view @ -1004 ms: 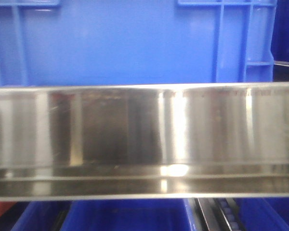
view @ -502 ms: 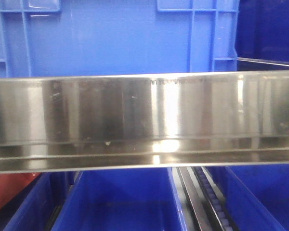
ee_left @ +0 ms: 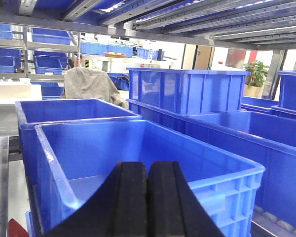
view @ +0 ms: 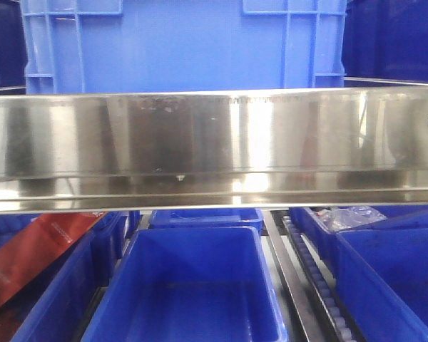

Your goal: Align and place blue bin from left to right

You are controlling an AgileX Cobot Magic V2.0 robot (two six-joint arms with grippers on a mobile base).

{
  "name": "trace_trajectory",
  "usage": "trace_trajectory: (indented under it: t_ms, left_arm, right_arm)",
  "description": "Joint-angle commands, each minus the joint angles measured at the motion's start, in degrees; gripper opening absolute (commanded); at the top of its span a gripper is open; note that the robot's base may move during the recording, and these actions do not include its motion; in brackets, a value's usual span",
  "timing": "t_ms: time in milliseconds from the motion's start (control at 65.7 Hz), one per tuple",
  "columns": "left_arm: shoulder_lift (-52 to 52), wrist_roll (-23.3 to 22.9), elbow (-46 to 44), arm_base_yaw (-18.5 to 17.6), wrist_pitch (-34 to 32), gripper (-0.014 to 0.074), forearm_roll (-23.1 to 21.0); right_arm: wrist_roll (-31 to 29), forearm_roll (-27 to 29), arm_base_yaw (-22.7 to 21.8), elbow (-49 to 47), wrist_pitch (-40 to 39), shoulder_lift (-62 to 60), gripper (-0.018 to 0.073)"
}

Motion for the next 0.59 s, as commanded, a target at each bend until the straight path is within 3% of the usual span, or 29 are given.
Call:
trace_trajectory:
  t_ms: [0, 578]
  left_arm:
    - [-0.2, 0.2, 0.0, -0.4, -1.2, -0.0111, 0.2]
    - [-0.2, 0.2, 0.0, -0.4, -1.2, -0.0111, 0.2]
  right_arm:
    - [-0.3, -0.8, 0.1, 0.1, -1.2, -0.3, -0.0078]
    - [-0.3, -0.8, 0.1, 0.1, -1.2, -0.3, -0.0078]
